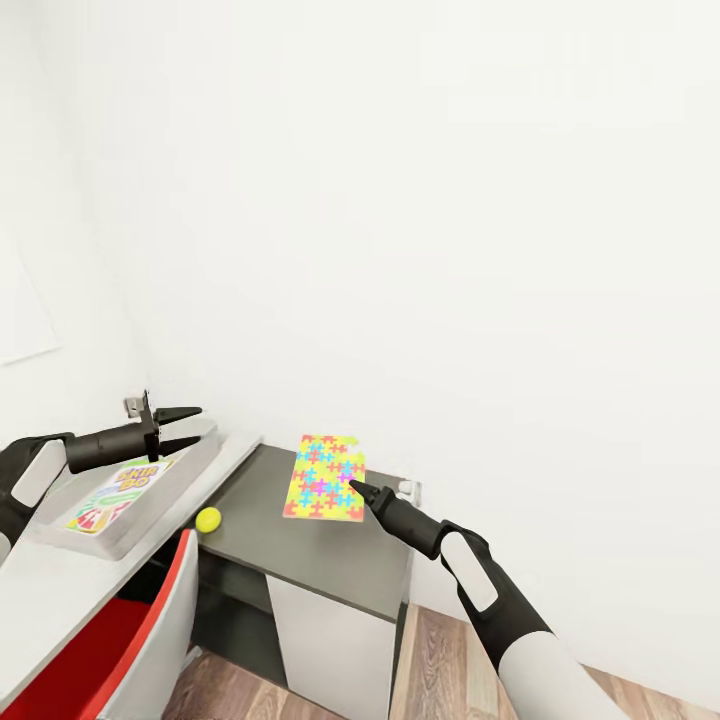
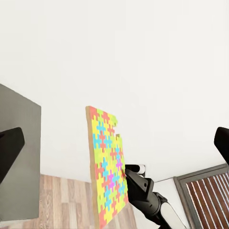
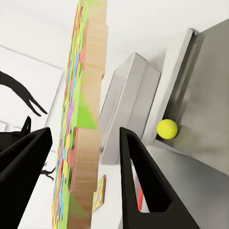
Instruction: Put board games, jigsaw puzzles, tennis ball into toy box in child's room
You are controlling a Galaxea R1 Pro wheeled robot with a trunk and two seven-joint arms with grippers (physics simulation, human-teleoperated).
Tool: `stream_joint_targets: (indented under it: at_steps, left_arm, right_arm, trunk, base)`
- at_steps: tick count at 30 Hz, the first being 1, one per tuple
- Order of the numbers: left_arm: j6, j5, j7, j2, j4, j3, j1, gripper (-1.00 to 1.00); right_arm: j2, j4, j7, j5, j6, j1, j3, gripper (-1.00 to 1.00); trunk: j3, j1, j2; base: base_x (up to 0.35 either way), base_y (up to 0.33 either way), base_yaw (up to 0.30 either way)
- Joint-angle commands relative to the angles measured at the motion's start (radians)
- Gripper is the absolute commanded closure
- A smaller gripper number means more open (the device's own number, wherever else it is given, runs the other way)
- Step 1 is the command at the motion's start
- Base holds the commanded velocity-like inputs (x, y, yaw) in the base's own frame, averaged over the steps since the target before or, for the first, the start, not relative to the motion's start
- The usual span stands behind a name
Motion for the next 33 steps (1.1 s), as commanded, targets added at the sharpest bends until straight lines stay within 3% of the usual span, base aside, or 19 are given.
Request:
stream_joint_targets:
  at_steps: [1,18,33]
  left_arm:
    - [0.003,0.003,-0.003,0.001,0.001,-0.004,-0.002,-1.0]
    - [0.003,0.003,-0.003,0.0,0.001,-0.004,-0.001,-1.0]
    - [0.003,0.003,-0.003,0.001,0.0,-0.004,-0.001,-1.0]
  right_arm:
    - [0.0,0.0,-0.001,-0.007,0.006,-0.001,0.0,1.0]
    - [0.0,-0.03,0.0,-0.004,0.006,-0.001,0.003,1.0]
    - [0.0,-0.039,-0.001,-0.001,0.006,-0.001,0.011,1.0]
  trunk:
    - [-0.002,0.001,-0.002]
    - [-0.001,0.001,-0.002]
    - [0.017,0.001,-0.002]
  base:
    - [0.0,0.0,0.048]
    - [0.0,0.0,0.012]
    - [0.0,0.0,0.184]
